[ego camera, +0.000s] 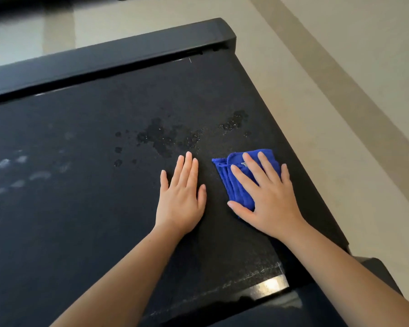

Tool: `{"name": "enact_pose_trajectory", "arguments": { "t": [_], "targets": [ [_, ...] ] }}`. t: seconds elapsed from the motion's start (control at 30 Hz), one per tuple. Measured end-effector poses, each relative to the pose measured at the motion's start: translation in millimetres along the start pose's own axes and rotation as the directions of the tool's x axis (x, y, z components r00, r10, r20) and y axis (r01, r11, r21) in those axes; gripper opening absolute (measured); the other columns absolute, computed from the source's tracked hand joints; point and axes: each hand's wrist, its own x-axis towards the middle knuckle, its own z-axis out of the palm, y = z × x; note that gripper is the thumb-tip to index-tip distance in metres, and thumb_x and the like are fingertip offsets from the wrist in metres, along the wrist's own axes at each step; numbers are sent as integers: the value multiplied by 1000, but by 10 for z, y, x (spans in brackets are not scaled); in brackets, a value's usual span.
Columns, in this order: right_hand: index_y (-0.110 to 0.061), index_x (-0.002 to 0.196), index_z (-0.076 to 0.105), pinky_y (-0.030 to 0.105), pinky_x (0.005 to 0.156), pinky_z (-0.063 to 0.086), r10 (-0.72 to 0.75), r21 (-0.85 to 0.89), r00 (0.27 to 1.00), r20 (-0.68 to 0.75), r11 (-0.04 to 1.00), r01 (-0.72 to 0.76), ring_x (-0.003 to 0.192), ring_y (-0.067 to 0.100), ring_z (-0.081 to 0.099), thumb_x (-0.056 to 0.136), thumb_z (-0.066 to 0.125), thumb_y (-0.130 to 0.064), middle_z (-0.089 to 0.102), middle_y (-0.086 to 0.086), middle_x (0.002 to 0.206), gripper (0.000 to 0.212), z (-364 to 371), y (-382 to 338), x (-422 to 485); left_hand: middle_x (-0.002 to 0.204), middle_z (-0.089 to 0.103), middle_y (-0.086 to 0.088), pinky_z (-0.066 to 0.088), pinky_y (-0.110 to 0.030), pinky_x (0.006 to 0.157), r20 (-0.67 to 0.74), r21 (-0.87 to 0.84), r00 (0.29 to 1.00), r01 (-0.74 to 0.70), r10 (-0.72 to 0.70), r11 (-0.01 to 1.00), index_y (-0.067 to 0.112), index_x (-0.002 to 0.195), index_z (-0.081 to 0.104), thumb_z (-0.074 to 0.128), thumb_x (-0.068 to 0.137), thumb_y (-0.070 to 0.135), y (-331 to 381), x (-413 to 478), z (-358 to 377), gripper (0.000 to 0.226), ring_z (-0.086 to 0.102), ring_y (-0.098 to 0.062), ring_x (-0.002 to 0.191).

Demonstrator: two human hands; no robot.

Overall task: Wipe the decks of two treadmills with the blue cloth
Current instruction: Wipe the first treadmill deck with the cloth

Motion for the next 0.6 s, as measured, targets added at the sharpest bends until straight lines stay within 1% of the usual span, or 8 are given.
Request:
{"name": "enact_pose_trajectory", "arguments": {
  "t": [0.1, 0.17, 0.27, 0.37, 0.43, 0.5, 0.53, 0.6],
  "targets": [
    [-24, 135, 49, 63, 95, 36, -6, -33, 1000, 20, 999, 7, 134, 35, 35, 80, 37, -64, 40, 9, 146, 69, 38, 35, 97, 148, -22, 8, -12, -38, 110, 26, 15, 1000, 13, -13, 1000, 18, 147, -7, -5, 82, 48, -1, 14, -8, 71, -25, -6, 136],
    [-24, 134, 50, 62, 93, 39, -6, -21, 1000, -2, 1000, 6, 132, 35, 38, 78, 39, -63, 42, 9, 144, 69, 44, 70, 191, 149, -20, 7, -12, -38, 109, 33, 12, 999, 9, -9, 1000, 18, 146, -7, -4, 83, 48, 11, 15, -10, 69, -23, -8, 137],
    [-24, 131, 54, 58, 91, 43, -36, 31, 998, -56, 999, 37, 129, 35, 43, 79, 41, -58, 47, 7, 141, 64, 51, 126, 377, 153, -8, 3, -2, -43, 111, 15, 8, 1000, 3, -3, 1000, 16, 146, 0, 5, 89, 45, 4, 16, 12, 65, -12, -12, 141],
    [-23, 128, 56, 58, 89, 46, -55, 59, 994, -89, 996, 60, 127, 34, 45, 80, 40, -56, 50, 6, 138, 60, 68, 252, 801, 153, 15, -4, 15, -49, 108, -32, 21, 999, -3, 4, 1000, 8, 145, 20, 21, 92, 39, 0, 31, 49, 61, 7, -18, 141],
    [-26, 134, 50, 59, 95, 40, 10, 58, 997, -83, 998, -5, 133, 32, 37, 84, 41, -57, 42, 4, 145, 59, 64, 324, 1252, 152, 23, -6, 19, -52, 104, -58, 42, 998, -16, 19, 999, 6, 142, 28, 26, 92, 37, -12, 31, 74, 59, 13, -19, 139],
    [-31, 142, 37, 57, 104, 30, 104, 53, 995, -9, 993, -103, 140, 27, 21, 88, 42, -57, 27, -1, 153, 60, 59, 382, 1723, 151, 26, -7, 20, -53, 103, -85, 62, 996, -23, 28, 998, 6, 141, 30, 27, 92, 37, -14, 30, 80, 58, 16, -19, 138],
    [-33, 144, 31, 55, 107, 27, 133, 41, 991, 17, 990, -133, 141, 26, 16, 89, 41, -60, 22, -3, 155, 62, 59, 402, 1908, 150, 26, -7, 20, -53, 102, -92, 72, 995, -24, 31, 997, 6, 141, 30, 27, 92, 37, -12, 25, 80, 58, 16, -19, 138],
    [-35, 145, 26, 54, 107, 26, 146, 20, 988, 53, 989, -147, 142, 26, 13, 86, 37, -68, 20, -3, 155, 69, 39, 417, 2084, 150, 26, -7, 20, -53, 102, -94, 83, 995, -26, 33, 996, 6, 141, 31, 27, 92, 37, -11, 16, 75, 58, 16, -19, 138]
  ]
}}
